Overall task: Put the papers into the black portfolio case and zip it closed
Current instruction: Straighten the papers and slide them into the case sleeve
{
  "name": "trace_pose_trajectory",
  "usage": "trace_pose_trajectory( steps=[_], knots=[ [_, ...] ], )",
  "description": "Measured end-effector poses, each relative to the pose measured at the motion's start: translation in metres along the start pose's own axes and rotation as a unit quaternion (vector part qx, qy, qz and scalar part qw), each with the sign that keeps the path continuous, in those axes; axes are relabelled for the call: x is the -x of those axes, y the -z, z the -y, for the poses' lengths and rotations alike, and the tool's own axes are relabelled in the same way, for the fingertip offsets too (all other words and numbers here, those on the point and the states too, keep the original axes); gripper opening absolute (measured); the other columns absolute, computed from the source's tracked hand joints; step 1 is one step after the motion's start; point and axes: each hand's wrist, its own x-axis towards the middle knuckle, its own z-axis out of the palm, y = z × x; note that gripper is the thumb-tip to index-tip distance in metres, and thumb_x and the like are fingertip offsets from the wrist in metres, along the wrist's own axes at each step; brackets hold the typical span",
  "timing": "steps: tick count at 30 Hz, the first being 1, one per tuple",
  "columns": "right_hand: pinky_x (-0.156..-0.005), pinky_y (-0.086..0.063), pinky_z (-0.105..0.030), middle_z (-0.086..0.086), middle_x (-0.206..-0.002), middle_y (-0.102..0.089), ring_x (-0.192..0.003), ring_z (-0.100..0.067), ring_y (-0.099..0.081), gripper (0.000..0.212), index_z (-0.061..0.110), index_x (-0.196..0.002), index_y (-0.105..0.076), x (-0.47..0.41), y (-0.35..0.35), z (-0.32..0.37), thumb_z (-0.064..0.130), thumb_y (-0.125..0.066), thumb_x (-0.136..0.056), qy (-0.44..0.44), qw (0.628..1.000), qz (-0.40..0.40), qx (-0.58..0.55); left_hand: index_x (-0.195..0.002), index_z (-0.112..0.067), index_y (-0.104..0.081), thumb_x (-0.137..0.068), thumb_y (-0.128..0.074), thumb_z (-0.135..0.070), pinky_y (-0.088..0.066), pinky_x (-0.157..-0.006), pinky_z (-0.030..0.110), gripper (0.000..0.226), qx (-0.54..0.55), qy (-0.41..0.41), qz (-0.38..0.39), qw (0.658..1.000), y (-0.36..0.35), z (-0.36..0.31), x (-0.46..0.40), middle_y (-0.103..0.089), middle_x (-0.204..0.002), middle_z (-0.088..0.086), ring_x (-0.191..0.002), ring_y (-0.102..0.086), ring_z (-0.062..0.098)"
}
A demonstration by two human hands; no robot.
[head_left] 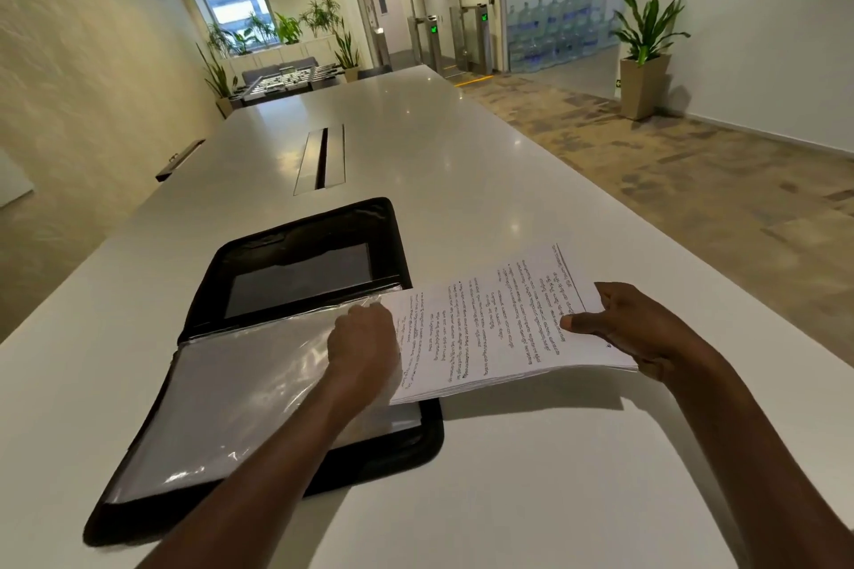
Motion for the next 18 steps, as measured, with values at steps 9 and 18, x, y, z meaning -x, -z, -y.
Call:
trace_pose_trajectory(
  steps=[9, 18],
  knots=[
    [-0.093, -0.055, -0.045, -0.007, -0.114, -0.073, -0.095, -0.024, -0.073, 0.031, 0.008, -0.116, -0.067, -0.001, 0.000, -0.003, 0.000, -0.068, -0.086, -0.004, 1.000, 0.010, -0.015, -0.111, -0.012, -0.058, -0.083, -0.069, -0.026, -0.053, -0.066, 0.027, 0.033, -0.019, 0.026, 0.021, 0.999, 0.005, -0.004, 0.051, -0.060, -0.103, 0.006, -0.086, -0.065, 0.020],
    [-0.086, -0.058, -0.041, -0.001, -0.111, -0.074, -0.091, -0.020, -0.075, 0.029, 0.014, -0.113, -0.067, 0.001, -0.002, -0.009, 0.001, -0.067, -0.087, 0.005, 1.000, 0.010, -0.029, -0.099, -0.014, -0.064, -0.090, -0.057, -0.010, -0.055, -0.064, 0.023, 0.013, -0.055, 0.041, 0.037, 0.997, 0.012, 0.005, 0.081, -0.069, -0.095, 0.003, -0.079, -0.068, 0.017]
  ],
)
